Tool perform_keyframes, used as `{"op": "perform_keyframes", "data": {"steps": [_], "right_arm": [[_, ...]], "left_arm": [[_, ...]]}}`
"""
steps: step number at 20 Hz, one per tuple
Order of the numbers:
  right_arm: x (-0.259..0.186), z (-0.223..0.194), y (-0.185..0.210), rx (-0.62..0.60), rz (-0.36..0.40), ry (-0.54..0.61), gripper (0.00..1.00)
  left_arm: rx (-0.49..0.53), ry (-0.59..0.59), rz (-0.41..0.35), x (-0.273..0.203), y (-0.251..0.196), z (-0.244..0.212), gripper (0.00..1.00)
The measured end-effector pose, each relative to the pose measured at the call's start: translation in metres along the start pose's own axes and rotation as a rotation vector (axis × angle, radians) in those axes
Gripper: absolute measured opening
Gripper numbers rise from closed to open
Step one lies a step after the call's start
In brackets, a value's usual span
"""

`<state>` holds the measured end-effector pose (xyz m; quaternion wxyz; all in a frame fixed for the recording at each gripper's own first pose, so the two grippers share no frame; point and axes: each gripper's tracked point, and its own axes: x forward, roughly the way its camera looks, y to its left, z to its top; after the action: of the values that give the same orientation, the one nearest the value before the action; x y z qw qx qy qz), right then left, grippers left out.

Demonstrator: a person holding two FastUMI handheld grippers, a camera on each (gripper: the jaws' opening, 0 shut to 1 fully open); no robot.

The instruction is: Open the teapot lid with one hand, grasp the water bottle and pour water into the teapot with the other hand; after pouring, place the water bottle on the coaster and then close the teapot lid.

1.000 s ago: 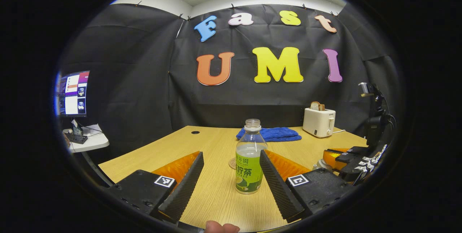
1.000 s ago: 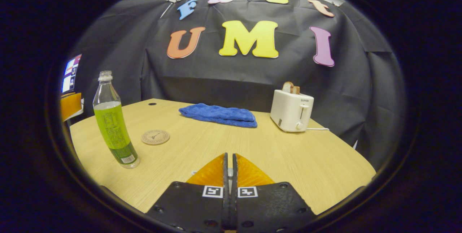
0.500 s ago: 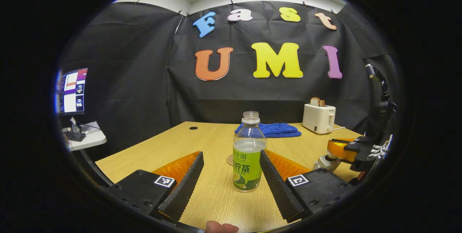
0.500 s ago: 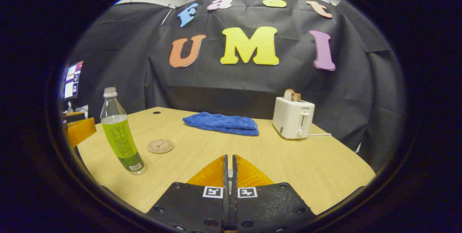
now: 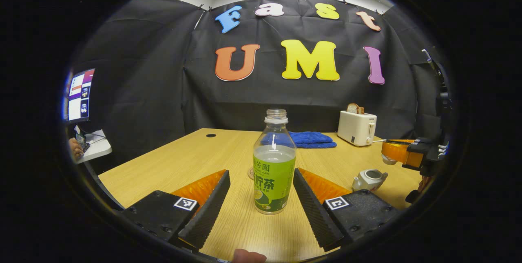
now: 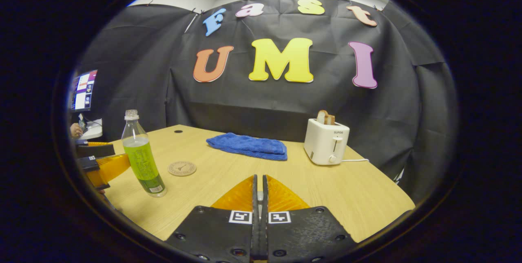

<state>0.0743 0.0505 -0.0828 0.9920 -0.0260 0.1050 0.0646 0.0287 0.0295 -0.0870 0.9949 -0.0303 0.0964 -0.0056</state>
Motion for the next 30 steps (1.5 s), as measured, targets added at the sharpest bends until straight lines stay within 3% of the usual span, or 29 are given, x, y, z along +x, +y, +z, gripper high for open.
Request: {"op": "perform_keyframes", "data": {"steps": [20, 22, 25, 30], "right_arm": [[-0.015, -0.001, -0.063, -0.006, -0.057, 0.043, 0.0], [-0.015, -0.001, -0.065, -0.004, -0.054, 0.047, 0.0], [-0.017, 0.0, -0.068, 0.002, -0.05, 0.047, 0.0], [-0.016, -0.004, -0.073, 0.01, -0.036, 0.063, 0.0]], "left_arm": [[-0.019, 0.094, -0.016, 0.051, -0.013, -0.042, 0.98], [-0.011, 0.102, -0.009, 0.052, -0.013, -0.044, 0.95], [0.01, 0.118, 0.0, 0.053, -0.011, -0.043, 0.8], [0.109, 0.132, 0.024, 0.045, -0.006, -0.027, 0.77]]}}
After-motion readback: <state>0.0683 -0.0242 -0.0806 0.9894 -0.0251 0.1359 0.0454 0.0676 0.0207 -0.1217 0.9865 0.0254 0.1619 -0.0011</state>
